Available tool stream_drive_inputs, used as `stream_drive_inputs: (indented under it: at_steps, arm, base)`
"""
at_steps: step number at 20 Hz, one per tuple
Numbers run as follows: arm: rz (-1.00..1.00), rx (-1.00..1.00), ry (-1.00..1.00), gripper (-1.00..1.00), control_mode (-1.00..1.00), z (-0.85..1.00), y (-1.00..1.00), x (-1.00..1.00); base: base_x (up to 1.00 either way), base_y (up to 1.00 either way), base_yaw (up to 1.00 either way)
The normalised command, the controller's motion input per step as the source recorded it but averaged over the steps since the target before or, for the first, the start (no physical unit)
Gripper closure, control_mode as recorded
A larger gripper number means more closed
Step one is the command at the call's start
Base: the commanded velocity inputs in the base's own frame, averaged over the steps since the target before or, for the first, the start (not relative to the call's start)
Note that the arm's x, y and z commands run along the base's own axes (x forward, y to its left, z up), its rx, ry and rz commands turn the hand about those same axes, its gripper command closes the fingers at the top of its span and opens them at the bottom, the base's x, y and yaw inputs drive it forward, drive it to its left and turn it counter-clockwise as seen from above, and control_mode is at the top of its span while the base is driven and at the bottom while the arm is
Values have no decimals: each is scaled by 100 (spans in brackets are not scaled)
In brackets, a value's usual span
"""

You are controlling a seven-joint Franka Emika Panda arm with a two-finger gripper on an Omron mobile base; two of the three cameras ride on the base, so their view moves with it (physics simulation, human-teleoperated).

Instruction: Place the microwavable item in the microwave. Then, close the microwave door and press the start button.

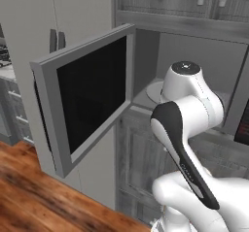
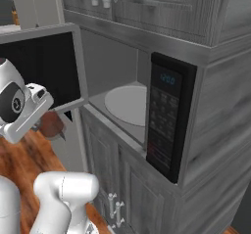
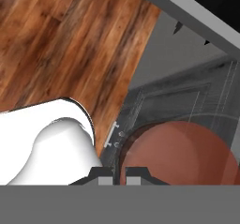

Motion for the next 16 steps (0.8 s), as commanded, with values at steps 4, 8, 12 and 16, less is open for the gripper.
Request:
stream_drive_inputs:
  at_steps: [4, 8, 12, 16]
  arm:
    - [0, 0, 0, 100, 100, 0, 0, 0]
    - [0, 0, 0, 100, 100, 0, 0, 0]
    - [0, 0, 0, 100, 100, 0, 0, 0]
    - [0, 0, 0, 100, -100, 0, -27, 24]
  base:
    - [-24, 0, 0]
    - [-3, 0, 0]
    - [2, 0, 0]
    - [5, 0, 0]
